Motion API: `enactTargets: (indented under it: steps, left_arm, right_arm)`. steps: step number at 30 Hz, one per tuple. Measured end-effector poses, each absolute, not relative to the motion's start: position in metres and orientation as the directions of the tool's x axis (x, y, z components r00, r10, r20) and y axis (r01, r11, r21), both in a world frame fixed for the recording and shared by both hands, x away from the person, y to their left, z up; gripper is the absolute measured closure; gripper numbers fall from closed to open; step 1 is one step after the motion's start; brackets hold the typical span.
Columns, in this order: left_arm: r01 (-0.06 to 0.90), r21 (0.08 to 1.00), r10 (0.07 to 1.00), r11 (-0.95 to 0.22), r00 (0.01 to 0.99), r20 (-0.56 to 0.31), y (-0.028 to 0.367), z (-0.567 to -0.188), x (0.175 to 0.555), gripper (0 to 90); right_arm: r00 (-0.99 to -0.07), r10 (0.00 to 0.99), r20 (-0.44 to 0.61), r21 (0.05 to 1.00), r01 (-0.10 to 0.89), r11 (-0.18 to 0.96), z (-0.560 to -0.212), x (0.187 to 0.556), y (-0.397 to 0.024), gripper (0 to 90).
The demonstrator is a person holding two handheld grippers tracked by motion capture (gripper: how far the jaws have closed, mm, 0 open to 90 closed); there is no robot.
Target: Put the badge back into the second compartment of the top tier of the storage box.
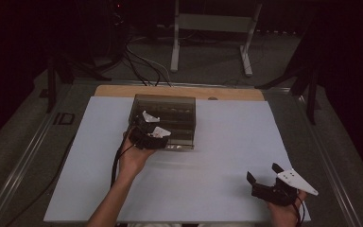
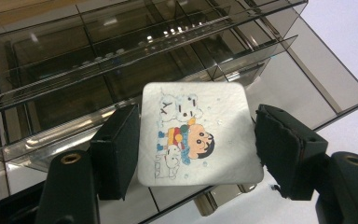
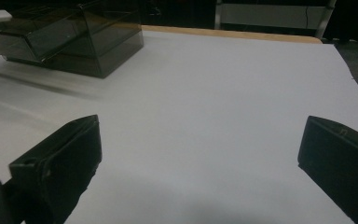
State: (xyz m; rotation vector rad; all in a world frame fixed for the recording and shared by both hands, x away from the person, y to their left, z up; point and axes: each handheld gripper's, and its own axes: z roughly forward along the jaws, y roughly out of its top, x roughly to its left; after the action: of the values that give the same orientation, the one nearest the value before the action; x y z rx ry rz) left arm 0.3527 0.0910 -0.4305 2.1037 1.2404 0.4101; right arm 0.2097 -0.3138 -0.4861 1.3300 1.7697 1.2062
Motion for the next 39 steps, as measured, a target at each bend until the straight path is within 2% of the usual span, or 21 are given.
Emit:
enactTargets:
  steps: [20, 39]
  left_arm:
    - [0.67, 0.676, 0.876, -0.307, 0.476, -0.074, 0.0916, -0.4312, 0.3525, 34.4]
    - [0.652, 0.691, 0.857, -0.314, 0.508, -0.09, 0.0881, -0.4289, 0.3505, 31.9]
  right_arm:
    - [-0.308, 0.95, 0.049, 0.916, 0.392, 0.08, -0.486, 0.2096, -0.3138, 0.0]
    - [-0.309, 0.95, 0.049, 0.916, 0.393, 0.08, -0.4862, 0.2098, -0.3137, 0.0]
